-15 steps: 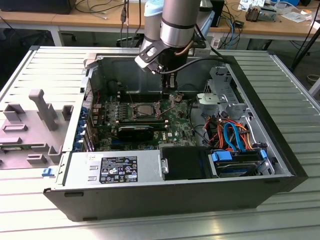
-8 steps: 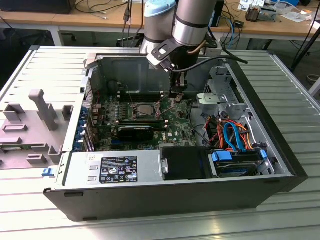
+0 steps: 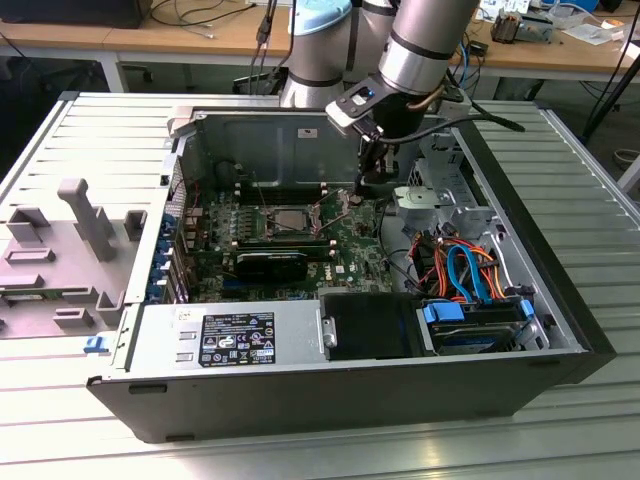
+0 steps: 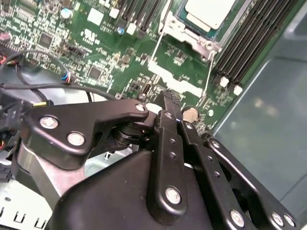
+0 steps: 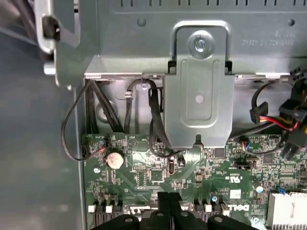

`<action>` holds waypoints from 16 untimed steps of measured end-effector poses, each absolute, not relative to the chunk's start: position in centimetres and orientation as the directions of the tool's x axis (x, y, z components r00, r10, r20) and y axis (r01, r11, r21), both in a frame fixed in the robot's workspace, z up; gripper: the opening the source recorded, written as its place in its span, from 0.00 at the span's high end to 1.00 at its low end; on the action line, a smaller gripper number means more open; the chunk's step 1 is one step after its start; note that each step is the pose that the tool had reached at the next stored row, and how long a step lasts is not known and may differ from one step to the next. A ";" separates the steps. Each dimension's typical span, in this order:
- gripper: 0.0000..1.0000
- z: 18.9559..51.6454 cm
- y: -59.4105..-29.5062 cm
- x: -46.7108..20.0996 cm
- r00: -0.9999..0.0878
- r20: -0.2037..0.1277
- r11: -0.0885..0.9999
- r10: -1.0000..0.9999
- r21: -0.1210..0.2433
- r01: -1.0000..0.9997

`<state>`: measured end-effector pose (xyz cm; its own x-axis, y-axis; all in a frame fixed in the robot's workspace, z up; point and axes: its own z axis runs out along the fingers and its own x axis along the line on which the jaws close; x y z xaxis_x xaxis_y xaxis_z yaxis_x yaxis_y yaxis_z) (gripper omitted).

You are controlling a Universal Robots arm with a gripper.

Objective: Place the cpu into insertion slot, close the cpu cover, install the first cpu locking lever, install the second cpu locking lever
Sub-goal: 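Close the cpu cover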

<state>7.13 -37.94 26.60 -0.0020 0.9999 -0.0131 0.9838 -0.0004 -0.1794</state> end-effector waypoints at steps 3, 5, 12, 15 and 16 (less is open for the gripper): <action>0.89 26.1 -37.9 7.5 -0.002 -0.013 0.000 1.000 -0.189 0.982; 0.89 25.7 -37.9 7.7 -0.002 -0.013 0.000 1.000 -0.193 0.981; 0.89 24.3 -38.0 7.7 -0.002 -0.007 0.001 1.000 -0.197 0.980; 0.89 24.2 -38.0 7.6 -0.002 0.030 0.008 1.000 -0.197 0.980; 0.89 24.1 -37.9 7.5 -0.002 0.034 0.009 0.999 -0.197 0.980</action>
<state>7.52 -37.94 24.09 -0.0022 0.9994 0.0338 0.9804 0.0088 -0.1969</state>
